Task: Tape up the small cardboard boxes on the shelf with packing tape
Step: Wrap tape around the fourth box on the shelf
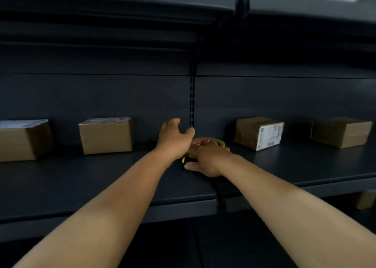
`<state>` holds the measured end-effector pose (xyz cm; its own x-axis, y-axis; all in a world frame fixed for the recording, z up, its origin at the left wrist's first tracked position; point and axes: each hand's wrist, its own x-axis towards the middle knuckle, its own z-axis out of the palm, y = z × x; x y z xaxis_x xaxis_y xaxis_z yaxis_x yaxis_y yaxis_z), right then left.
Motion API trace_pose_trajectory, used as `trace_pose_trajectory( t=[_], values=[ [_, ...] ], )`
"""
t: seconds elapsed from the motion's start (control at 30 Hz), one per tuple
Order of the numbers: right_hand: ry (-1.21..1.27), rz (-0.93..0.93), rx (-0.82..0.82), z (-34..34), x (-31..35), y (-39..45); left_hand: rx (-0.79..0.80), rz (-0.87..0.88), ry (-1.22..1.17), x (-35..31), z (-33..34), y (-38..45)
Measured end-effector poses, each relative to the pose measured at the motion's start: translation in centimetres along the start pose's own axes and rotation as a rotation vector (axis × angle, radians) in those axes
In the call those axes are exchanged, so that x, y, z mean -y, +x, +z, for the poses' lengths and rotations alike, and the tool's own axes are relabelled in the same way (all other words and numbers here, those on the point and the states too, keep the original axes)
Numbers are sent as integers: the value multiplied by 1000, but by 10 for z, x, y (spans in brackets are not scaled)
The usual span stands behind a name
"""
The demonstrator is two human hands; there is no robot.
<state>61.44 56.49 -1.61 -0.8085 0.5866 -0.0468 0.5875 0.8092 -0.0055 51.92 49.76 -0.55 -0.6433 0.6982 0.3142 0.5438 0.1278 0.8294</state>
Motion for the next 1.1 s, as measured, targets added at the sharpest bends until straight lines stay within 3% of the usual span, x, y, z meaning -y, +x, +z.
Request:
trace_pose_trajectory(
  t=[0.5, 0.87, 1.1],
  values=[
    [61, -129, -146, 1, -108, -50, 207, 44, 27, -34, 81, 13],
    [55, -5, -134, -1, -152, -77, 311, 65, -4, -41, 120, 23],
    [76, 33, -81, -8, -197, -85, 280, 25, 29, -54, 141, 32]
  ],
)
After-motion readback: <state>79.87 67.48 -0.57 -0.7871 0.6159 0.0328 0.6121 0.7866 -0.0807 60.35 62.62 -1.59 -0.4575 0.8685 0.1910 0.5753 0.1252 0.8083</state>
